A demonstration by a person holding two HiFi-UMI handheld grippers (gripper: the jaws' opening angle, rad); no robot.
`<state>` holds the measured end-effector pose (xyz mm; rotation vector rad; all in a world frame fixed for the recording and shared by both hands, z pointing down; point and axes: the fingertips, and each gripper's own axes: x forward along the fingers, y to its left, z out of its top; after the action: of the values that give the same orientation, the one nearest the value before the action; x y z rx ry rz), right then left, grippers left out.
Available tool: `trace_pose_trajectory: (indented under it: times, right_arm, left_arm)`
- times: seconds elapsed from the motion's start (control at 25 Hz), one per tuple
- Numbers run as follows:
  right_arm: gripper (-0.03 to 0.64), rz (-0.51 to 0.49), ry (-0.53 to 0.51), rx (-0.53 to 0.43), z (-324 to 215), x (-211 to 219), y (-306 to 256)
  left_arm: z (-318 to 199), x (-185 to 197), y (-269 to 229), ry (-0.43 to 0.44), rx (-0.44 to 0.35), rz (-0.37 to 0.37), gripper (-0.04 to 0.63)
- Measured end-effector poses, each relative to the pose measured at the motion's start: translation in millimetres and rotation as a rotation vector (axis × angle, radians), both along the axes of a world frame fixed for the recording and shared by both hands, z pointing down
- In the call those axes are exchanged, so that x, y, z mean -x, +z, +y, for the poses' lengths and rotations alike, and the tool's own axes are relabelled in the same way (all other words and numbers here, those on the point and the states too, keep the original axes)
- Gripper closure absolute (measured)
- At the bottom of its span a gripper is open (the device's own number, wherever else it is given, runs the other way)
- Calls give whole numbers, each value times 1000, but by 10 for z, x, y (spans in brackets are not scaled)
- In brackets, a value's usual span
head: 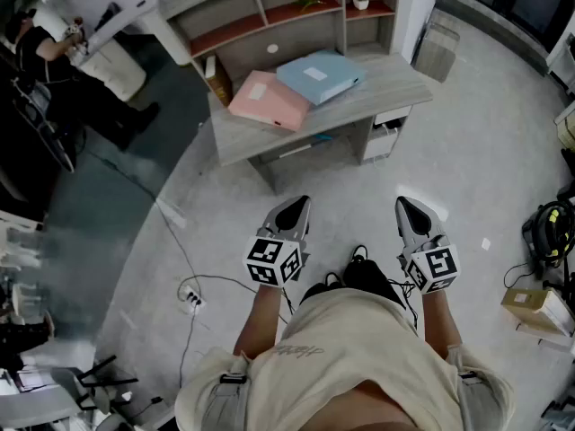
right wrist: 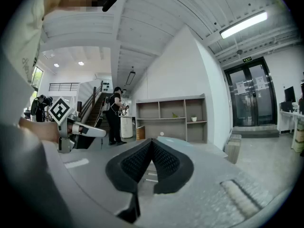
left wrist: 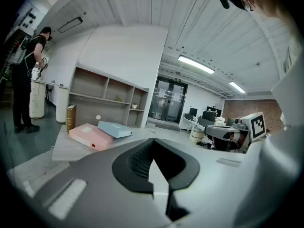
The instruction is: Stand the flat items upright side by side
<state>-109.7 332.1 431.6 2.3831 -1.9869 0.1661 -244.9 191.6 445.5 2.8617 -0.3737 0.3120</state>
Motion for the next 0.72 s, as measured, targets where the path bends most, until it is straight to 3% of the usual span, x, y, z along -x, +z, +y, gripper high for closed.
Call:
trace_pose_trajectory:
  times: [0.16, 0.36, 0.56, 0.64, 0.72]
  right_arm:
    - [617, -16, 11, -5, 27, -53, -32]
    - [615, -67, -58, -61, -87, 40, -45]
    - [611, 34, -67, -11, -199, 123, -35]
    - [467, 41, -94, 17, -223, 150, 17]
    - [390, 32, -107, 39, -219, 147, 71]
  left_arm:
    - [2, 30, 30, -14, 14, -15, 584]
    - [-71, 40, 60, -34, 39, -8, 583]
    - [-130, 48, 124, -40, 49, -3, 583]
    - [-143, 29, 135, -38, 40, 5, 577]
    - [-140, -17, 132, -30, 30, 15, 461]
